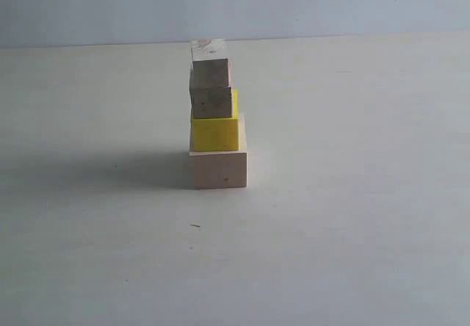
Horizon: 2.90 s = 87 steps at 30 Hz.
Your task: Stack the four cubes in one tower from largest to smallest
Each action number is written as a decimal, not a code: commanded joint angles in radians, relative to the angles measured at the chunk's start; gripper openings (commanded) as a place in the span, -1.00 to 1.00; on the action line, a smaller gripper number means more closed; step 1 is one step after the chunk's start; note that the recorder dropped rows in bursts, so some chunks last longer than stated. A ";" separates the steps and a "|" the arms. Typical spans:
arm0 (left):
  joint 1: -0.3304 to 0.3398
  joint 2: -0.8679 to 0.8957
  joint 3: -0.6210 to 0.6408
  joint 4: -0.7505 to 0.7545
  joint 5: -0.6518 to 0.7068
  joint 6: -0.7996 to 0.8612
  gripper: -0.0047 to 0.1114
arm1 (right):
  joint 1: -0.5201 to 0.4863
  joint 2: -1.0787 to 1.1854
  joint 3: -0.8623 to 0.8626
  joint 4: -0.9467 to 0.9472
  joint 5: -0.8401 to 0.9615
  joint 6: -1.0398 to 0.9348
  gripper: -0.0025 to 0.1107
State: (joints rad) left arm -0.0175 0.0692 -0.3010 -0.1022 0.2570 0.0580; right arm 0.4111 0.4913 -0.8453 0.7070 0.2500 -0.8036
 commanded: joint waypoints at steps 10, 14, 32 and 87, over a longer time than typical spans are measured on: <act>-0.002 -0.069 0.272 0.041 0.011 0.013 -0.92 | -0.006 -0.003 0.003 -0.001 0.006 0.003 -0.96; -0.002 -0.069 0.301 0.045 0.011 0.013 -0.92 | -0.006 -0.003 0.003 -0.001 0.006 0.003 -0.96; -0.002 -0.069 0.301 0.045 0.096 0.013 -0.92 | -0.006 -0.003 0.003 -0.001 0.006 0.003 -0.96; -0.002 -0.069 0.301 0.045 0.096 0.013 -0.92 | -0.476 -0.384 0.639 -0.517 0.033 0.685 -0.96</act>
State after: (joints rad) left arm -0.0175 0.0059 -0.0032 -0.0593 0.3584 0.0703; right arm -0.0571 0.1509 -0.2631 0.2056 0.3234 -0.1225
